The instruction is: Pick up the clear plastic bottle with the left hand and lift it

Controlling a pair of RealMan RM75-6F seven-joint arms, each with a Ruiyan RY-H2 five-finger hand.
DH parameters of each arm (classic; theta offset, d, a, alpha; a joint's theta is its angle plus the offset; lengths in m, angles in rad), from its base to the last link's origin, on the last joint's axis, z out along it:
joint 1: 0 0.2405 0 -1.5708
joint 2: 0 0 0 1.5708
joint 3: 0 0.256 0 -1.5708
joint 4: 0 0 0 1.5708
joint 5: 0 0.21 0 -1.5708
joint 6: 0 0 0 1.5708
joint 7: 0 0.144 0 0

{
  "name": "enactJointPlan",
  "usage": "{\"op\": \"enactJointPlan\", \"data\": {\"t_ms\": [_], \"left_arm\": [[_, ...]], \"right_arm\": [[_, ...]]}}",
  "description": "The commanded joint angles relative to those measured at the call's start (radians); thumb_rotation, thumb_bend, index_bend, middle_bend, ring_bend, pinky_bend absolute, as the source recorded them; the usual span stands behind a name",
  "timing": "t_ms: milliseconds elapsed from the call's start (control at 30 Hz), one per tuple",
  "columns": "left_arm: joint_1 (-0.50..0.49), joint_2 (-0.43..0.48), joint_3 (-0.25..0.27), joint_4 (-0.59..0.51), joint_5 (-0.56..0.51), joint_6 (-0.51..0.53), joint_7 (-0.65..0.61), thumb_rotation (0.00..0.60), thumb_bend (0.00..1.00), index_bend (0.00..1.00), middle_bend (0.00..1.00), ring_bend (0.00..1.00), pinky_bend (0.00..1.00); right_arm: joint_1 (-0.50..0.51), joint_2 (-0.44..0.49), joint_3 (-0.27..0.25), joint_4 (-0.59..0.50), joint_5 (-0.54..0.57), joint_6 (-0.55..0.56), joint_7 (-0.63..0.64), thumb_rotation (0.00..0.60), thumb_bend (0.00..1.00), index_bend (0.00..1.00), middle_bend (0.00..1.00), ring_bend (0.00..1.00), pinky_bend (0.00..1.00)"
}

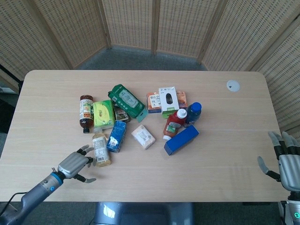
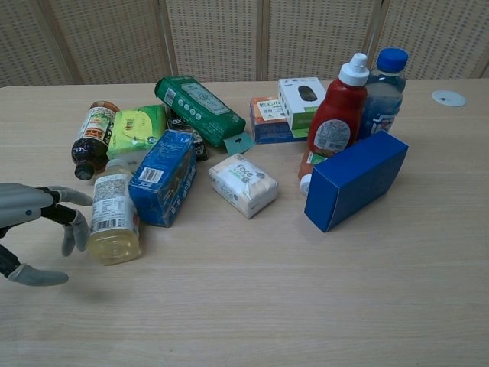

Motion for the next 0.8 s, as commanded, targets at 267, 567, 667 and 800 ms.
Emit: {"op": "enactJointPlan", "data": {"t_ms": [267, 567, 667, 800], "left_arm": [[-0.023, -0.005, 0.024, -0.034, 0.013, -0.018, -0.001, 0.259, 0.22, 0.08, 0.37, 0.0, 0.0], [-0.038, -0.019, 0.023, -0.051, 0.005, -0.019, 0.006, 0.256, 0.22, 0.06, 0.35, 0.0, 0.0], [-0.043, -0.022, 0.022, -0.058, 0.013, -0.011, 0.01, 0.253, 0.22, 0.06, 0.35, 0.0, 0.0], [-0.037, 0.002, 0.025, -0.075, 0.046, 0.042, 0.003, 0.253, 0.22, 0.06, 0.33, 0.0, 0.0]], "right_arm": [[-0.008, 0.0, -0.001, 0.008, -0.006, 0.008, 0.012, 0.025, 0.39, 0.0, 0.0, 0.0, 0.0], [-0.015, -0.003, -0.003, 0.026, -0.007, 0.011, 0.034, 0.023, 0.39, 0.0, 0.0, 0.0, 0.0], [-0.019, -0.003, -0.003, 0.03, -0.007, 0.015, 0.042, 0.022, 0.39, 0.0, 0.0, 0.0, 0.0], [-0.021, -0.005, -0.003, 0.035, -0.01, 0.019, 0.048, 0.025, 0.39, 0.0, 0.0, 0.0, 0.0]]}}
